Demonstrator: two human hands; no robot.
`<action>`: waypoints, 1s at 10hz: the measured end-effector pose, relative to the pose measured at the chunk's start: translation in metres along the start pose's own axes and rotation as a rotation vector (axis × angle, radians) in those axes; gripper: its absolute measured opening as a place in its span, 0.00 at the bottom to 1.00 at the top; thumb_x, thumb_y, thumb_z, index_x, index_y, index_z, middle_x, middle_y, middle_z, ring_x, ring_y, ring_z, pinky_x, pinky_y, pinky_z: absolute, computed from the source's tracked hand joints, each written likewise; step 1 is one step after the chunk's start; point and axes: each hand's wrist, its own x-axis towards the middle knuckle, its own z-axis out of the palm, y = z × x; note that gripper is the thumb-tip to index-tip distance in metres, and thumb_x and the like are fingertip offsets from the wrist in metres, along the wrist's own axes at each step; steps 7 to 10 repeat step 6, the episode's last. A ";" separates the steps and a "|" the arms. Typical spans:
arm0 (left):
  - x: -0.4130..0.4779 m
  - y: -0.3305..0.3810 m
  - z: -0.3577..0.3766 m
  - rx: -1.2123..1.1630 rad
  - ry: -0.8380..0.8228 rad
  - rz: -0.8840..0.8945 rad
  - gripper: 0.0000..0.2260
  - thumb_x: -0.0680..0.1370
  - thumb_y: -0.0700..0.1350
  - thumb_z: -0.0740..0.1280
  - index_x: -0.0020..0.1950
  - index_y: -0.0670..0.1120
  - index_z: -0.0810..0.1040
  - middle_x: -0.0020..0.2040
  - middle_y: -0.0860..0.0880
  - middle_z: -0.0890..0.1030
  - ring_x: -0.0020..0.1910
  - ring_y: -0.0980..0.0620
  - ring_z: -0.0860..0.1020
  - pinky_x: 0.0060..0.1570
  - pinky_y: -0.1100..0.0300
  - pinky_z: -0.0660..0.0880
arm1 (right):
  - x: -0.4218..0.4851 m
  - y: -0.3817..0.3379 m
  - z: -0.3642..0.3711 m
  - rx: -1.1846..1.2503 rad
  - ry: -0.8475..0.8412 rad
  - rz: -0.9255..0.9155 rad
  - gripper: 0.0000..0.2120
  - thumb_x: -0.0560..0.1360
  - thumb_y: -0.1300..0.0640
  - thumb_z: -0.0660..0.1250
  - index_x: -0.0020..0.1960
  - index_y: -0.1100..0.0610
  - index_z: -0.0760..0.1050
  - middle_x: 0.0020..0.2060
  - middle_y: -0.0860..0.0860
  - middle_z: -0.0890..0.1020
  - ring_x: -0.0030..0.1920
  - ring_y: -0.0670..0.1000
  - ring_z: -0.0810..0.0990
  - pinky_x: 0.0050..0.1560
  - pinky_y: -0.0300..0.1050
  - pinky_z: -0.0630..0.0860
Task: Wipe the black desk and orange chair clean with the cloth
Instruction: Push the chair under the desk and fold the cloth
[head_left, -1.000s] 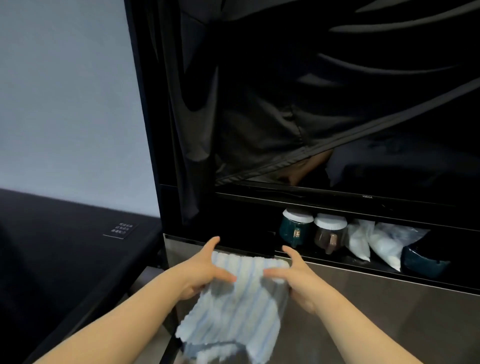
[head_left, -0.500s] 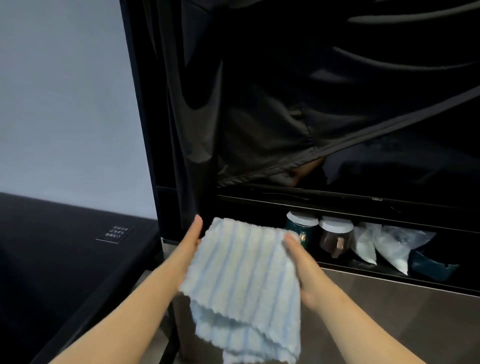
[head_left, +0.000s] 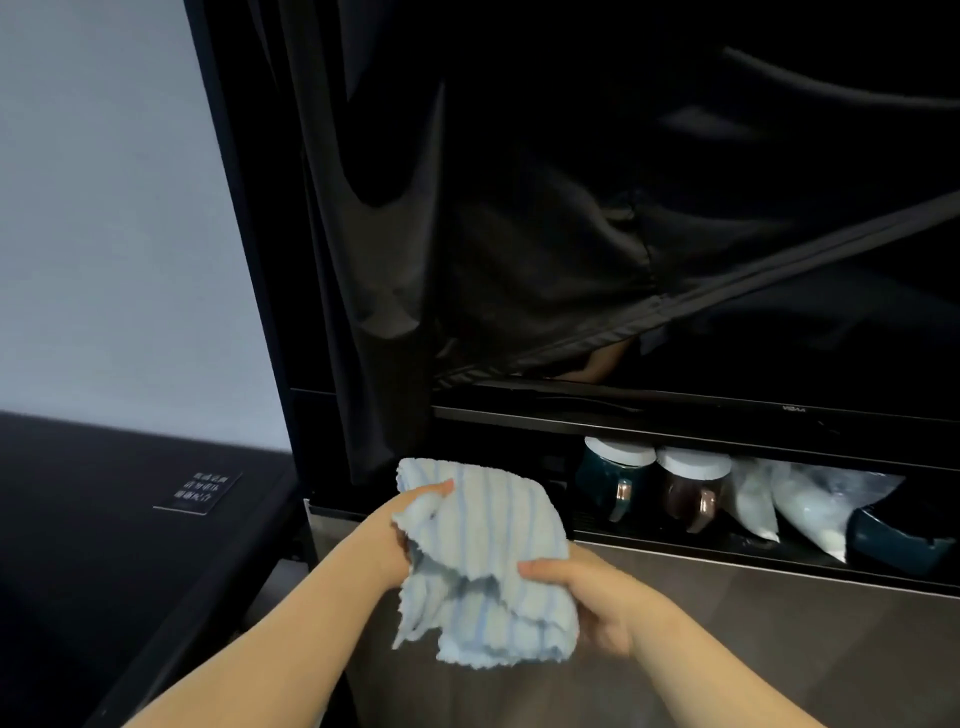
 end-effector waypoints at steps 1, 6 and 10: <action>0.017 0.005 0.001 -0.105 -0.086 -0.065 0.25 0.68 0.49 0.73 0.61 0.39 0.77 0.56 0.36 0.80 0.48 0.41 0.81 0.54 0.46 0.75 | 0.017 -0.014 0.001 0.218 0.266 -0.278 0.13 0.73 0.65 0.69 0.54 0.53 0.75 0.42 0.54 0.86 0.42 0.56 0.85 0.36 0.51 0.81; 0.048 -0.021 0.007 0.912 0.293 0.406 0.25 0.77 0.44 0.65 0.72 0.46 0.63 0.72 0.47 0.62 0.59 0.43 0.73 0.54 0.52 0.74 | 0.039 -0.015 0.011 -0.278 0.677 -0.341 0.30 0.73 0.58 0.68 0.73 0.53 0.62 0.71 0.51 0.64 0.68 0.57 0.65 0.63 0.55 0.70; 0.048 -0.021 0.007 0.912 0.293 0.406 0.25 0.77 0.44 0.65 0.72 0.46 0.63 0.72 0.47 0.62 0.59 0.43 0.73 0.54 0.52 0.74 | 0.039 -0.015 0.011 -0.278 0.677 -0.341 0.30 0.73 0.58 0.68 0.73 0.53 0.62 0.71 0.51 0.64 0.68 0.57 0.65 0.63 0.55 0.70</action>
